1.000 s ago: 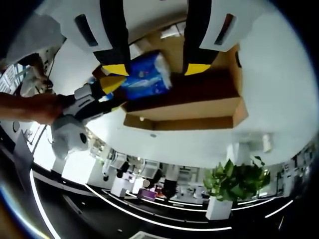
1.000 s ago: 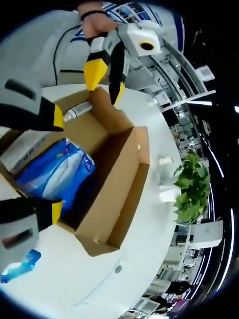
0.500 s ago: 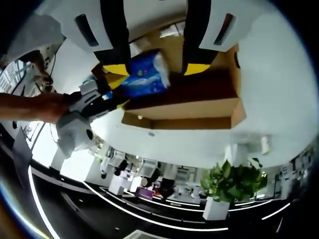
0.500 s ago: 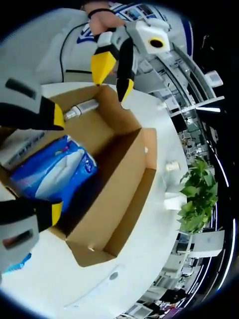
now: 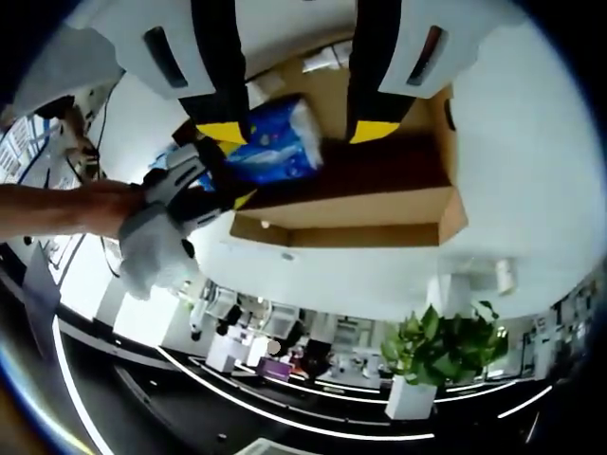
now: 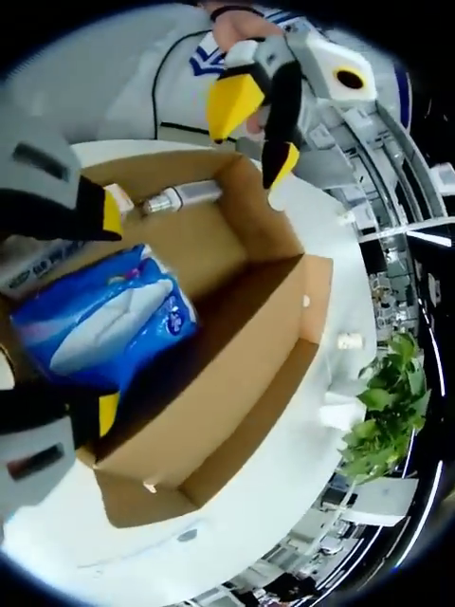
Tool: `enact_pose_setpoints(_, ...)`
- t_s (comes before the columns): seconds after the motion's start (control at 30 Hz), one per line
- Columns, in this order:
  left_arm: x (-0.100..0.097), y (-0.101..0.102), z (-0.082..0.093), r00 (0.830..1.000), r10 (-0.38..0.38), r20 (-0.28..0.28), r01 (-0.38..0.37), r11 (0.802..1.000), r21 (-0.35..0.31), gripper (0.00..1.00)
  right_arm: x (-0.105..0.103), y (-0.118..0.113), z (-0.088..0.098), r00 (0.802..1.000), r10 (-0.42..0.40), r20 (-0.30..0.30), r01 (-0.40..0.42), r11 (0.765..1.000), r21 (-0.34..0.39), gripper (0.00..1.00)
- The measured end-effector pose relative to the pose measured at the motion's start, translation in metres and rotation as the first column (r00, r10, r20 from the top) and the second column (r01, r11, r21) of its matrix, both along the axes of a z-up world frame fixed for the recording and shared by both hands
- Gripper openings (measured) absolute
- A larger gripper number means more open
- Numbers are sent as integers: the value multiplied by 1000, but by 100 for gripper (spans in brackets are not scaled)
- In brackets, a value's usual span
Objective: Operate the shoe box by opening the lid, removing the specified soft item, and placing it in the target area until the item is outside and the box remains undamaged.
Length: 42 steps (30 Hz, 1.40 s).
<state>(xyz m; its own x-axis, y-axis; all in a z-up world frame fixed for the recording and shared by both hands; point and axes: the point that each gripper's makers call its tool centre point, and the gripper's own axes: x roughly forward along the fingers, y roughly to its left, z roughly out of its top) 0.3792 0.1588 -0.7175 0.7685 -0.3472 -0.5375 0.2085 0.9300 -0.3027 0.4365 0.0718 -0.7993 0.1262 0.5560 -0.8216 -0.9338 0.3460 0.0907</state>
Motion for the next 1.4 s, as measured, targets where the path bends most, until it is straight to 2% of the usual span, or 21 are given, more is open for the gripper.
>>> enact_pose_setpoints(0.27,-1,-2,0,1000,-3,-5,3,1000,-1,40,1,-2,-12,995,87,40,-83,993,-86,63)
enact_pose_setpoints(0.33,-1,-2,-1,1000,-3,-6,3,1000,-2,40,1,-3,-16,989,134,57,-126,984,-124,64)
enact_pose_setpoints(0.5,-2,-3,-2,1000,-9,-13,9,1000,-3,40,5,-1,-20,986,156,64,-145,979,-145,65)
enact_pose_setpoints(0.6,-1,-4,-3,1000,-7,-16,7,1000,-11,39,4,-3,-26,971,230,72,-212,957,-199,64)
enact_pose_setpoints(0.7,-1,-4,-3,1000,-8,-15,8,1000,-11,39,5,-4,-30,962,262,79,-238,943,-231,62)
enact_pose_setpoints(0.77,-1,-5,-3,1000,-9,-15,9,1000,-10,39,5,-7,-32,951,297,88,-265,926,-270,62)
enact_pose_setpoints(0.83,0,-5,-3,1000,-11,-14,11,1000,-11,39,5,-10,-34,925,365,107,-312,888,-337,61)
enact_pose_setpoints(0.9,0,-5,-3,1000,-11,-14,11,1000,-13,39,4,-7,-37,902,415,118,-348,862,-368,61)
enact_pose_setpoints(1.07,-1,-6,-4,1000,-13,-15,13,1000,-14,38,3,-2,-45,904,417,90,-357,855,-376,61)
enact_pose_setpoints(1.2,-2,-6,-4,1000,-12,-17,12,1000,-19,38,2,-1,-54,896,437,74,-378,840,-390,61)
enact_pose_setpoints(1.4,0,-7,-2,1000,-12,-14,12,1000,-28,37,2,-3,-56,904,428,19,-392,845,-363,61)
